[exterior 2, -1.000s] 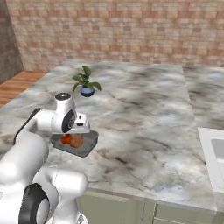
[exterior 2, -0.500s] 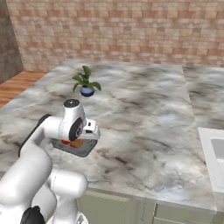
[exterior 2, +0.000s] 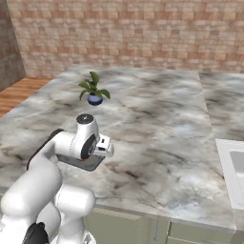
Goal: Take the tomato and potato out of the freezer and place them in the tupperware container on the counter. Then put the tupperware containing the vegetables back in the freezer.
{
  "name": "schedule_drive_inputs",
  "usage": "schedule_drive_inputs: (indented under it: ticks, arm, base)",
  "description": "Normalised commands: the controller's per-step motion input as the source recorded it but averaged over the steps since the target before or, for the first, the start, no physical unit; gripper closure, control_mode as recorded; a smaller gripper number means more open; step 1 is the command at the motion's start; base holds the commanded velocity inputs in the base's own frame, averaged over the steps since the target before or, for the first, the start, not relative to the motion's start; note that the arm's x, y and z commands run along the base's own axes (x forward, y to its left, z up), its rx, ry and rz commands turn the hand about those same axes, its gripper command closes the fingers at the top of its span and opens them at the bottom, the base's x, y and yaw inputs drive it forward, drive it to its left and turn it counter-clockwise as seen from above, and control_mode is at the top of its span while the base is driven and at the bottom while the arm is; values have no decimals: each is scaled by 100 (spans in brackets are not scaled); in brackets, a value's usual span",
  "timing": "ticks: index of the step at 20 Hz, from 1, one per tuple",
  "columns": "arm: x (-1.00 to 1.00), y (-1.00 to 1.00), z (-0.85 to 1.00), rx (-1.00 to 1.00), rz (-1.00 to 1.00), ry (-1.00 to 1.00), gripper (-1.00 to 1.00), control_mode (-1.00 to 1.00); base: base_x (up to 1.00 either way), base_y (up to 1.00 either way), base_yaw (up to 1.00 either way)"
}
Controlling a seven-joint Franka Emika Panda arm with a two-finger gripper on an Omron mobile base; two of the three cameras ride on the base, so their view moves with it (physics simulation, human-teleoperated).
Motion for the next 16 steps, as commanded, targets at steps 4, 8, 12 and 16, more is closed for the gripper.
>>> schedule_drive_inputs:
  ticks: [4, 8, 12, 16]
  arm:
    - [26, 0, -33, 6, -4, 2, -100, -100]
    - [15, 0, -29, 4, -4, 1, -100, -100]
    - [11, 0, -33, 2, -5, 1, -100, -100]
    - [17, 0, -35, 2, -6, 2, -100, -100]
  base:
    - [0, 0, 0]
    - [0, 0, 0]
    - [0, 0, 0]
    - [0, 0, 0]
